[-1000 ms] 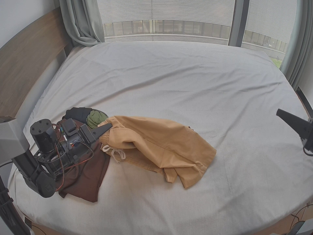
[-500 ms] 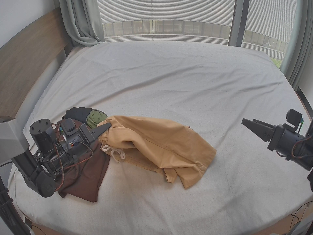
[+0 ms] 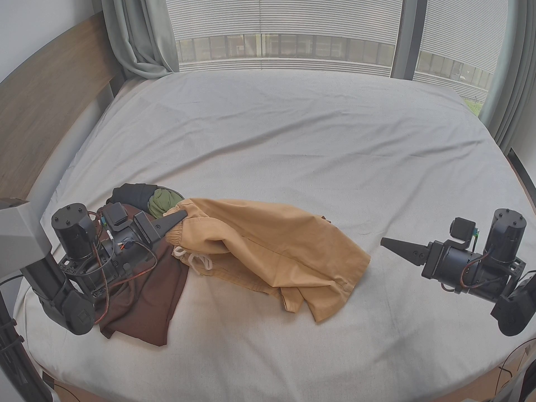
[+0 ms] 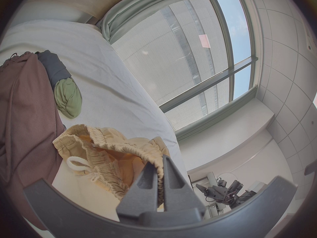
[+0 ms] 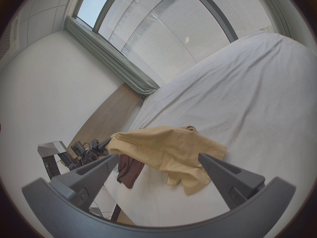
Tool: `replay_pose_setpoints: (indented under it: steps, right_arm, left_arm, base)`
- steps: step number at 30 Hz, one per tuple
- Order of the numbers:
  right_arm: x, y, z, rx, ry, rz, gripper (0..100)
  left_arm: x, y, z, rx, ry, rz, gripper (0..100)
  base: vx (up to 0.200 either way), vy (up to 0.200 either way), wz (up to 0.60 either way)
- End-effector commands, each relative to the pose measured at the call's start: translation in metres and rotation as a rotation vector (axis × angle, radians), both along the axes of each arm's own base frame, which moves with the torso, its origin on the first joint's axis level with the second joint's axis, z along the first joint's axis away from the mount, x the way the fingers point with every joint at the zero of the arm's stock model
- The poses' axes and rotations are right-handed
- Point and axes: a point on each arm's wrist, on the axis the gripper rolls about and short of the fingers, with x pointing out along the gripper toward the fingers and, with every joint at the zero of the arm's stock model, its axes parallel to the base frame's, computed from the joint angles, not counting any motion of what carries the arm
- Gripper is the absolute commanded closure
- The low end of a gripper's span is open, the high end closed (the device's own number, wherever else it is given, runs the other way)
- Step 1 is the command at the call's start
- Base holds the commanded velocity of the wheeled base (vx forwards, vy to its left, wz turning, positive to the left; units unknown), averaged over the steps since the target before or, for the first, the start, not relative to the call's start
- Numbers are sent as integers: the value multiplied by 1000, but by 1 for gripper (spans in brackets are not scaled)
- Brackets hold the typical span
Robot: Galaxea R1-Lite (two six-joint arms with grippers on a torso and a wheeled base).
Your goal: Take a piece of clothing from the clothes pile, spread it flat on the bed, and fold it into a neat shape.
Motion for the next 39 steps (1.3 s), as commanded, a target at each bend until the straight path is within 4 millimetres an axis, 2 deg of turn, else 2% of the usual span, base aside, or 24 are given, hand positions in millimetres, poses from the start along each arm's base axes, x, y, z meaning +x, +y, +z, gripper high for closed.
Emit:
replay_pose_setpoints:
  steps: [1,5,7,10,15,33,39]
  right_arm:
    - [12,5,-38,-23,102,5,0]
    - [19,7,-53,-22,103,1,0]
    - [23,8,-69,-15,117,-3,0]
    - [26,9,-81,-19,157,-4,0]
    - [32,11,-93,-25,192,-2,0]
    - [49,16,-129,12,309,-28,0]
    - [62,20,-143,22,318,-36,0]
  left_arm:
    - [1,1,0,0,0,3,100]
    - [3,3,-2,2,5,13,100]
    - [2,4,-1,0,3,11,100]
    - [1,4,-1,1,6,11,100]
    - [2,5,-7,4,26,14,100]
    - [1,4,-4,3,16,13,100]
    - [1,5,-4,3,18,14,100]
  base:
    - [0,0,0]
    - [0,0,0]
    - [0,0,0]
    - [0,0,0]
    - [0,0,0]
    - [0,0,0]
    - [0,0,0]
